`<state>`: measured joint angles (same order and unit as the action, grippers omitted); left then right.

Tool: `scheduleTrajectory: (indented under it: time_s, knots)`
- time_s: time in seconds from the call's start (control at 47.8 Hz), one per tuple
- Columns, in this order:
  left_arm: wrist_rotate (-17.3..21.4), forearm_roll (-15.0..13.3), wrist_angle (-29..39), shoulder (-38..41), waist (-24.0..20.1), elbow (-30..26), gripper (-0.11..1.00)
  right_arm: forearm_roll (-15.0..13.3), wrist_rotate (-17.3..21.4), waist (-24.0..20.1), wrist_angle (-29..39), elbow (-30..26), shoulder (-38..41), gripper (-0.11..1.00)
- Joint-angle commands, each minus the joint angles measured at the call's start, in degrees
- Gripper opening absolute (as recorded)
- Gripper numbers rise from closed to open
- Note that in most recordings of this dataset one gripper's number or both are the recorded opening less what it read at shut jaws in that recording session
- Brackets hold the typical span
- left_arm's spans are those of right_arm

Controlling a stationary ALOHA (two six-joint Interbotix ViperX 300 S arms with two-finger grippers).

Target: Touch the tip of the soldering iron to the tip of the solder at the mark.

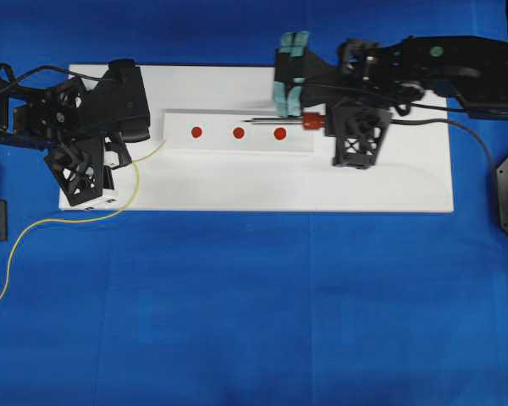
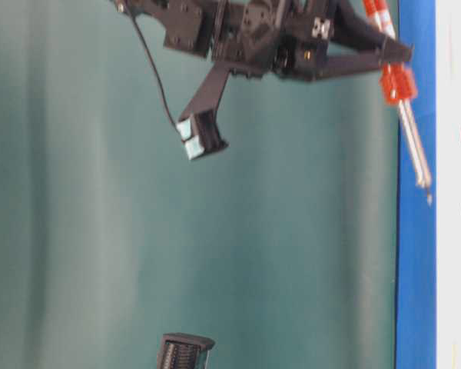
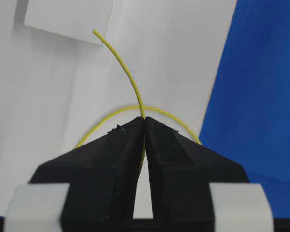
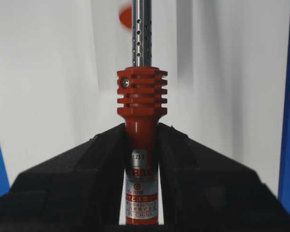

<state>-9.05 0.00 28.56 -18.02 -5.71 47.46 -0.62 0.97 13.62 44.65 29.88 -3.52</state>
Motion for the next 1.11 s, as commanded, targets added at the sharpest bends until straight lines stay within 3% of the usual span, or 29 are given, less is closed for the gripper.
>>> scheduleTrajectory:
  time_s: [0.0, 0.188, 0.712, 1.089]
  knots:
    - [-0.09, 0.18, -0.53, -0.26, 0.09, -1.32, 0.01, -0.44, 0.53, -0.18, 0.26, 0.09, -2.02, 0.07]
    - [0.0, 0.18, -2.55, 1.32, 0.0, -3.16, 0.01, -0.53, 0.53, -0.7, 0.0, 0.09, -2.11, 0.07]
    - [0.79, 0.18, -2.55, 14.94, -0.79, -17.67, 0.01, -1.41, 0.62, -0.7, -0.09, 0.44, -2.11, 0.07]
    - [0.79, 0.18, -2.64, 18.63, -2.29, -18.98, 0.01, -1.58, 0.62, -0.7, -0.26, 1.32, -2.11, 0.07]
